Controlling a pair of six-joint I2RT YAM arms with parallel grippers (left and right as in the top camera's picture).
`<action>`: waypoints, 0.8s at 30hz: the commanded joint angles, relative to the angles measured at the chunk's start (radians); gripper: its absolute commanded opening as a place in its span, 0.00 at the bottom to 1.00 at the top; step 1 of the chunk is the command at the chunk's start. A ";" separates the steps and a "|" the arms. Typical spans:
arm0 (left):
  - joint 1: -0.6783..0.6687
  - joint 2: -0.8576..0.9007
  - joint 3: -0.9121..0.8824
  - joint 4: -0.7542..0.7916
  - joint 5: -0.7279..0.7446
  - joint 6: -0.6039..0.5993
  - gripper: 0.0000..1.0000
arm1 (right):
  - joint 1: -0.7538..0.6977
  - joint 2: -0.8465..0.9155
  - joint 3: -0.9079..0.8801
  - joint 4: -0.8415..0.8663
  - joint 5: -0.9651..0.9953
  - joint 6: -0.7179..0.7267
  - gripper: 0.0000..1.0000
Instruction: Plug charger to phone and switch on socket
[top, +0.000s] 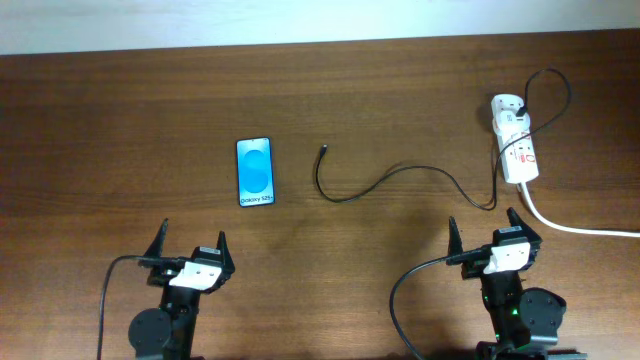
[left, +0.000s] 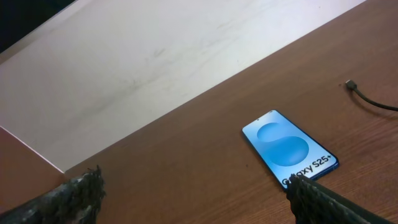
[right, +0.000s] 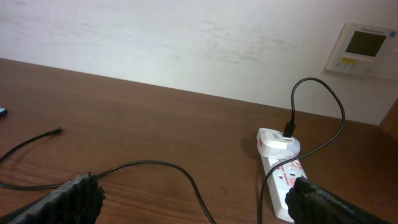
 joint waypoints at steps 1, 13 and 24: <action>0.004 -0.008 -0.002 -0.005 -0.008 -0.014 0.99 | 0.007 -0.005 -0.005 -0.007 0.008 0.013 0.98; 0.004 -0.008 -0.002 0.002 -0.008 -0.014 0.99 | 0.007 -0.005 -0.005 -0.007 0.008 0.013 0.98; 0.004 -0.007 -0.001 0.114 0.029 -0.222 0.99 | 0.007 -0.005 -0.005 -0.007 0.008 0.013 0.98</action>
